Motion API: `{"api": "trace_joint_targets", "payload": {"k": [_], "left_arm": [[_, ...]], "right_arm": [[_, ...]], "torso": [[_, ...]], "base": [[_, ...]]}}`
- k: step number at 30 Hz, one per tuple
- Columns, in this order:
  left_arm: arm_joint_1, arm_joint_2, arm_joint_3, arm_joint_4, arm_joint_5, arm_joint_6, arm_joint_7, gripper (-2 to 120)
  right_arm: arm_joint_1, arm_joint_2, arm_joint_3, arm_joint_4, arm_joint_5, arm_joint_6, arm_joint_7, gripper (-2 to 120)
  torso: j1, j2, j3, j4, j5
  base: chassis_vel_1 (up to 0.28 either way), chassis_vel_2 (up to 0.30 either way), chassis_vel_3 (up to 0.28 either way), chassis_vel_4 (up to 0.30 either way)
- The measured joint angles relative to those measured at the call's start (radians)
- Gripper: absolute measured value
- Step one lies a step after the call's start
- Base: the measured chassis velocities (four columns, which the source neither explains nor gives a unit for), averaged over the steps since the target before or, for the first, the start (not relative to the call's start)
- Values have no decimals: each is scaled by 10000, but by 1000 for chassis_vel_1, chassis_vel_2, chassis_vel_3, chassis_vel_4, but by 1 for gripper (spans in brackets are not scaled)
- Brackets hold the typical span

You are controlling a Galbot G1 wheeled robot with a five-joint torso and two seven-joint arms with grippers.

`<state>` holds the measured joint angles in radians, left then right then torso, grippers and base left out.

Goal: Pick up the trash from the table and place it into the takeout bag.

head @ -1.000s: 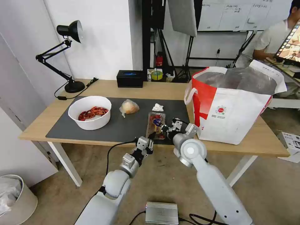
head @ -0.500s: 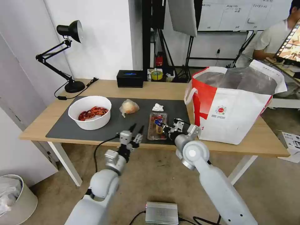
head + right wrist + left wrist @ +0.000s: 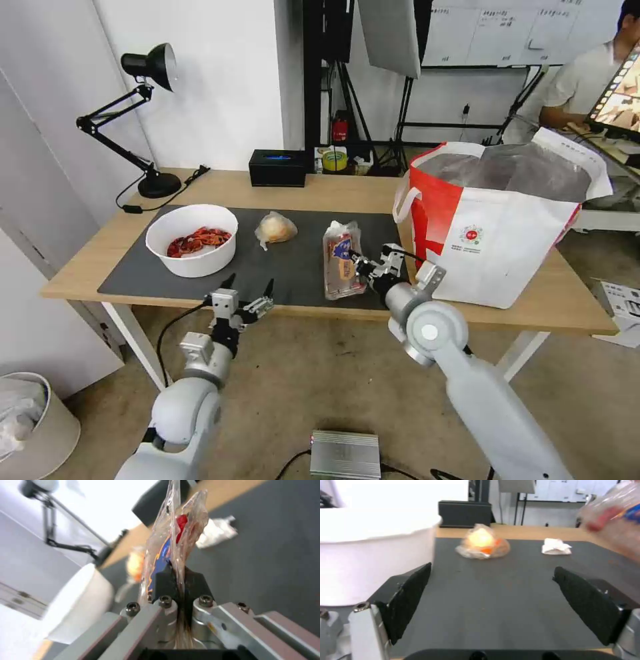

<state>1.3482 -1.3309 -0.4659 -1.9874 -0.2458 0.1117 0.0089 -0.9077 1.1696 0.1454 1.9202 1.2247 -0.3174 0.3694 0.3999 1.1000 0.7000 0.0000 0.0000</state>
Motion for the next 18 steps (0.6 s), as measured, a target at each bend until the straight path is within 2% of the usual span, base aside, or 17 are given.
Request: {"api": "trace_joint_targets", "payload": {"k": [8, 10, 18], "left_arm": [[302, -67, -392, -242, -139, -15, -7, 100], [458, -91, -536, -376, -176, -22, -11, 100], [593, -77, -671, -478, -226, -40, -133, 100]], "right_arm": [[-511, -443, 615, 1051, 412, 353, -357, 0], [-766, -757, 1005, 1627, 770, 453, -399, 0], [-582, -1417, 1642, 2494, 1619, 487, -24, 0]], "torso": [[0, 0, 0, -1, 0], [-1, 0, 0, -1, 1], [-1, 0, 0, -3, 0]], "base": [[0, 0, 0, 0], [0, 0, 0, 0], [0, 0, 0, 0]]}}
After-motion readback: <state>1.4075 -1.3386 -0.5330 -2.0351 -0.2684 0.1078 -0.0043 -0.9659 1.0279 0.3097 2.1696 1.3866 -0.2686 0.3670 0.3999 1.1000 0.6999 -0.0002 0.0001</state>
